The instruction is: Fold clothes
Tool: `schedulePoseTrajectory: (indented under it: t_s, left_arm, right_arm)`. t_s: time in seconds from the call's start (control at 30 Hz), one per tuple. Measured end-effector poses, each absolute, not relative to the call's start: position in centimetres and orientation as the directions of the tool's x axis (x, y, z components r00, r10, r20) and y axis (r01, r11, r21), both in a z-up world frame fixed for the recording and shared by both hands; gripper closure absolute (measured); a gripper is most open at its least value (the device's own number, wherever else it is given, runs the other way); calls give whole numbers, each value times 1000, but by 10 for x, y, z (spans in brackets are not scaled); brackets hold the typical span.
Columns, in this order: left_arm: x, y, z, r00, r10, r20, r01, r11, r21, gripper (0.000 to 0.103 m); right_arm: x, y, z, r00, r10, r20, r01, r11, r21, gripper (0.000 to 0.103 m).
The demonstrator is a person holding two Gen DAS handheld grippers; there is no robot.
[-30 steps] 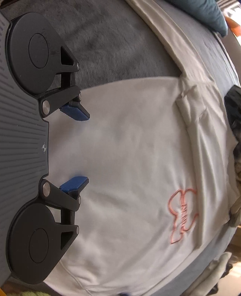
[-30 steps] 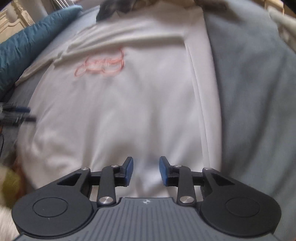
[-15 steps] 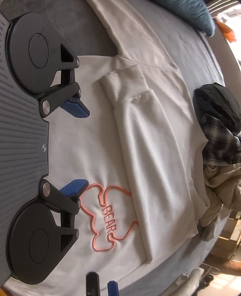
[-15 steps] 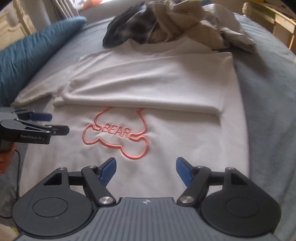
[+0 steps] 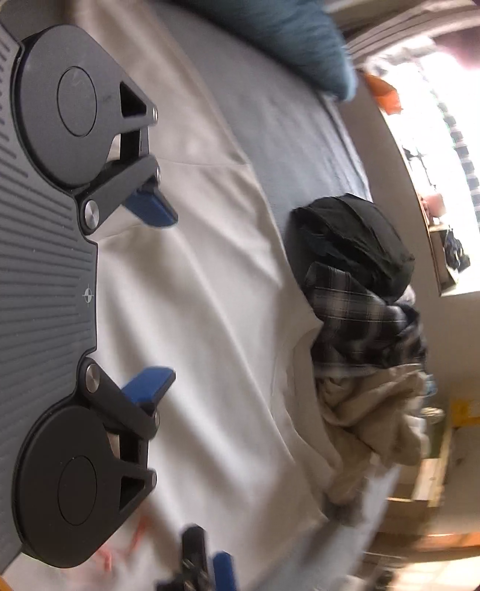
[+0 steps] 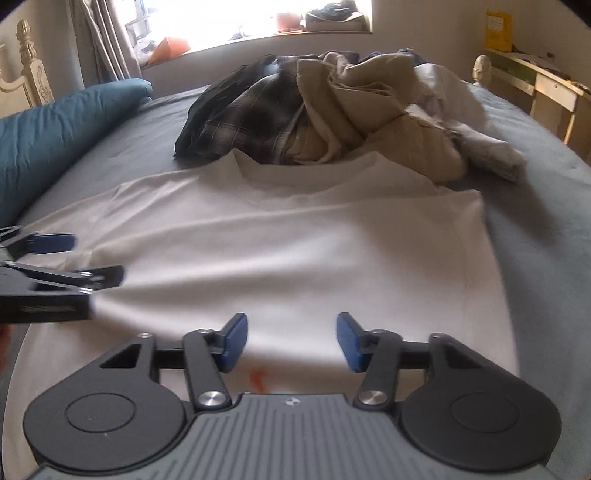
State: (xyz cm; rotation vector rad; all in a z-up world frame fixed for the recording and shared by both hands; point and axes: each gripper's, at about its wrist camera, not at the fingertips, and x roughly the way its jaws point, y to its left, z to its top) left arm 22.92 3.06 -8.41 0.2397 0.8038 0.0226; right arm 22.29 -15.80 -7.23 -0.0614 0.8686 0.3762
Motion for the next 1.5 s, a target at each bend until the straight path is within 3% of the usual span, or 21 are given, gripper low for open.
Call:
schedulePoseTrajectory:
  t_s: [0.1,0.3,0.37,0.53,0.7,0.73,0.77,0.9,1.0,1.13,1.3,1.5]
  left_arm:
    - [252,37,-102,683,164,-712,39,965,260,24]
    - [264,61,-115,680,178,-712,-34,977,211,19]
    - [266,66,-116,677,176,-715,-58,981,186,18]
    - [268,71,-117,686,173,-707,-81,983,162,18]
    - [274,81,-118,692,153,-705,-61,986,154,16]
    - [275,83,-118,691,147,-707,-57,987,149,16]
    - [277,85,-118,690,142,-710,-51,988,147,15]
    - [282,90,-117,683,120,-720,-29,990,137,14]
    - [284,95,-117,684,100,-723,-4,991,133,14]
    - [286,105,-116,689,88,-720,4,992,126,14]
    - [291,121,-119,684,72,-726,-21,997,79,14]
    - [288,125,-119,704,53,-709,-13,998,63,14]
  right_arm:
    - [224,-157,-83,578,298,-760,-362,928,88,60]
    - [227,-154,-103,565,297,-769,-391,918,67,63]
    - [232,-155,-96,549,300,-780,-392,917,77,73]
    - [263,-148,-85,597,347,-723,-382,916,123,73]
    - [251,-133,-104,553,351,-755,-438,894,95,74]
    - [246,-127,-100,552,355,-755,-466,882,74,91]
    - [247,-121,-95,552,374,-745,-486,871,77,92]
    - [263,-96,-90,596,414,-688,-534,844,45,92]
    - [253,-75,-109,509,465,-724,-606,791,82,91]
    - [211,-50,-106,436,557,-707,-780,626,12,93]
    - [243,-41,-110,485,517,-705,-718,696,16,93]
    - [206,-3,-111,403,624,-669,-839,543,1,93]
